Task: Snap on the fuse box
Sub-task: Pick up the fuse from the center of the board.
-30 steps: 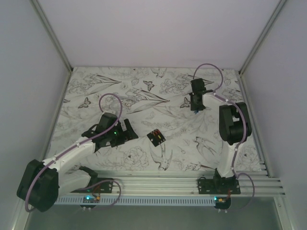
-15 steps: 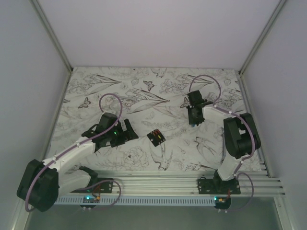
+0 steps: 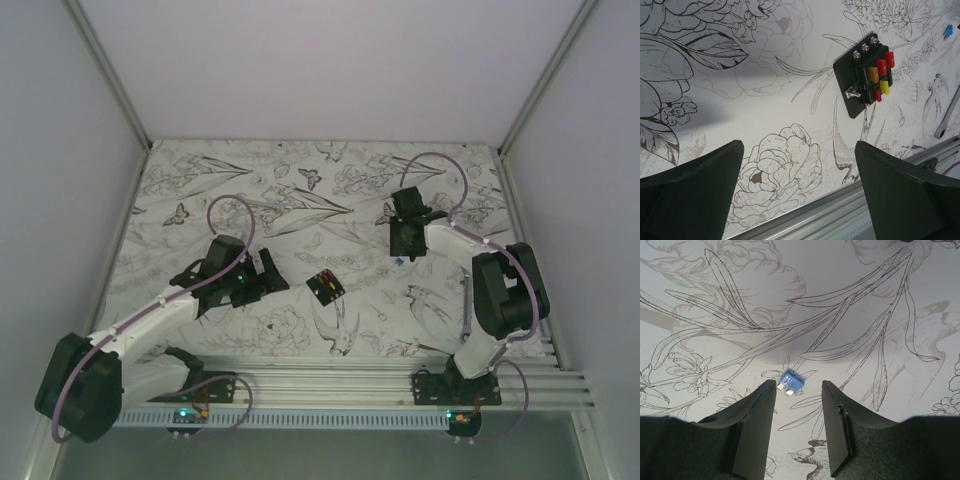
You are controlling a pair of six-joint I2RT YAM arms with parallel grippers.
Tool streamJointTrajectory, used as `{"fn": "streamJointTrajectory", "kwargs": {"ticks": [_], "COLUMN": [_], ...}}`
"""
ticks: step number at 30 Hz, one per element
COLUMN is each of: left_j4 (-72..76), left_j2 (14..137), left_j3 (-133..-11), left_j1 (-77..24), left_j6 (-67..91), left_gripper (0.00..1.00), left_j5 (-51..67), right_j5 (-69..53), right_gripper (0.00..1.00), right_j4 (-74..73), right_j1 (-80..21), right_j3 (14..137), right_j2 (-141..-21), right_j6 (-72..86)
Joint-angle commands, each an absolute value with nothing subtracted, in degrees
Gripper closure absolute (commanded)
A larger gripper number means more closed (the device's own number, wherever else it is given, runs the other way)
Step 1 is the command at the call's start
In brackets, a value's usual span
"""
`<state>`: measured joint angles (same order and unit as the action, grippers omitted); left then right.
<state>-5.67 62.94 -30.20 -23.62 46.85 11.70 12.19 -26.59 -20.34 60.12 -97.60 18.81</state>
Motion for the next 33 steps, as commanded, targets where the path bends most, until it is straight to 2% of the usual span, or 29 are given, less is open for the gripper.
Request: {"fn": "streamJointTrajectory", "kwargs": {"ticks": [1,7,14,29,33], "left_j4": [-6.44,-6.48,-6.48,-6.46,-6.47], "left_j2": [63.20,62.83,63.23,62.97,63.38], "left_j3": [-31.20,-31.03,-31.11,-30.92,-31.02], "left_j1": [-23.12,-23.13,-23.12,-23.12,-23.12], "left_j6": [46.32,46.33,46.05,46.14,46.14], "left_gripper": [0.00,0.01,0.00,0.00,0.01], "left_j5": [12.78,12.69,12.83,12.73,12.76], "right_j5": [13.01,14.34,16.59,15.11,15.67], "right_gripper": [0.52,0.52,0.57,0.61,0.66], "right_j4": [-27.31,-28.34,-28.56,-26.34,-26.99], "right_j1": [-20.96,-21.27,-21.52,-22.49,-22.77], "right_j3": [60.76,60.30,59.42,60.58,61.19], "right_j2": [-98.20,-98.64,-99.71,-102.86,-103.77], "right_j6": [23.13,30.08,34.61,34.57,34.32]}}
